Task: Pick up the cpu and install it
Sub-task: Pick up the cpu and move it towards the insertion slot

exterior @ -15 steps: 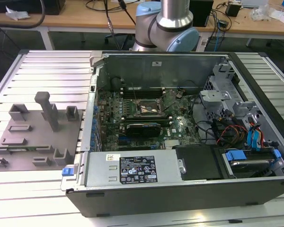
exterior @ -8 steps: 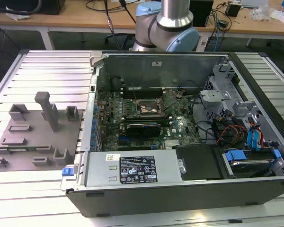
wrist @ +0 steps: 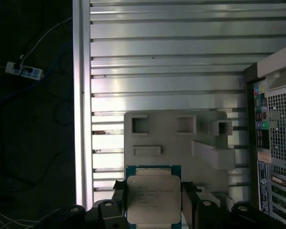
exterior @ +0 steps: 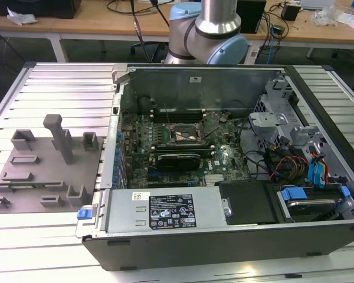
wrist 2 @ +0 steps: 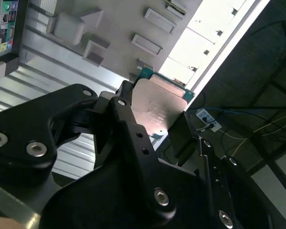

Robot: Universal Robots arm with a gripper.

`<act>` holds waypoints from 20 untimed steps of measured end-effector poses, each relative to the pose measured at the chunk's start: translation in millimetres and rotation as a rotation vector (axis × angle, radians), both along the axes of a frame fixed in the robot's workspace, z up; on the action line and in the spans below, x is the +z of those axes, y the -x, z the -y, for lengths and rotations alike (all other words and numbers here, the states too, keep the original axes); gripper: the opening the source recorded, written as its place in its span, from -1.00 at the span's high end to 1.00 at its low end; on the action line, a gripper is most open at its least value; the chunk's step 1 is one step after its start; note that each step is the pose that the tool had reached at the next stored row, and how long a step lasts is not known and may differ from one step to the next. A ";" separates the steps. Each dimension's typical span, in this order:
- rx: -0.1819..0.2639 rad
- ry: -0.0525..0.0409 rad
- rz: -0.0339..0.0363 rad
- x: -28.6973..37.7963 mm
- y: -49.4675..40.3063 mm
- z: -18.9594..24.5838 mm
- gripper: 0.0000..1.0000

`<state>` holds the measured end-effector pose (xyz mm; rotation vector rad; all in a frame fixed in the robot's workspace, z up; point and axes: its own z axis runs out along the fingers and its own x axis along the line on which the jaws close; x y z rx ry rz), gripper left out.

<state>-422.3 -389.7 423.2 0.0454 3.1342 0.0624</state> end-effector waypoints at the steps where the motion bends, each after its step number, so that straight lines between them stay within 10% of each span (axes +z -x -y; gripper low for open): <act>1: 0.000 0.0000 0.0000 2.2 0.0 -0.2 -0.09; 14: 0.000 0.0000 0.0002 41.8 0.0 -4.3 -0.09; 20: 0.000 0.0000 0.0000 42.1 -4.3 -4.4 -0.09</act>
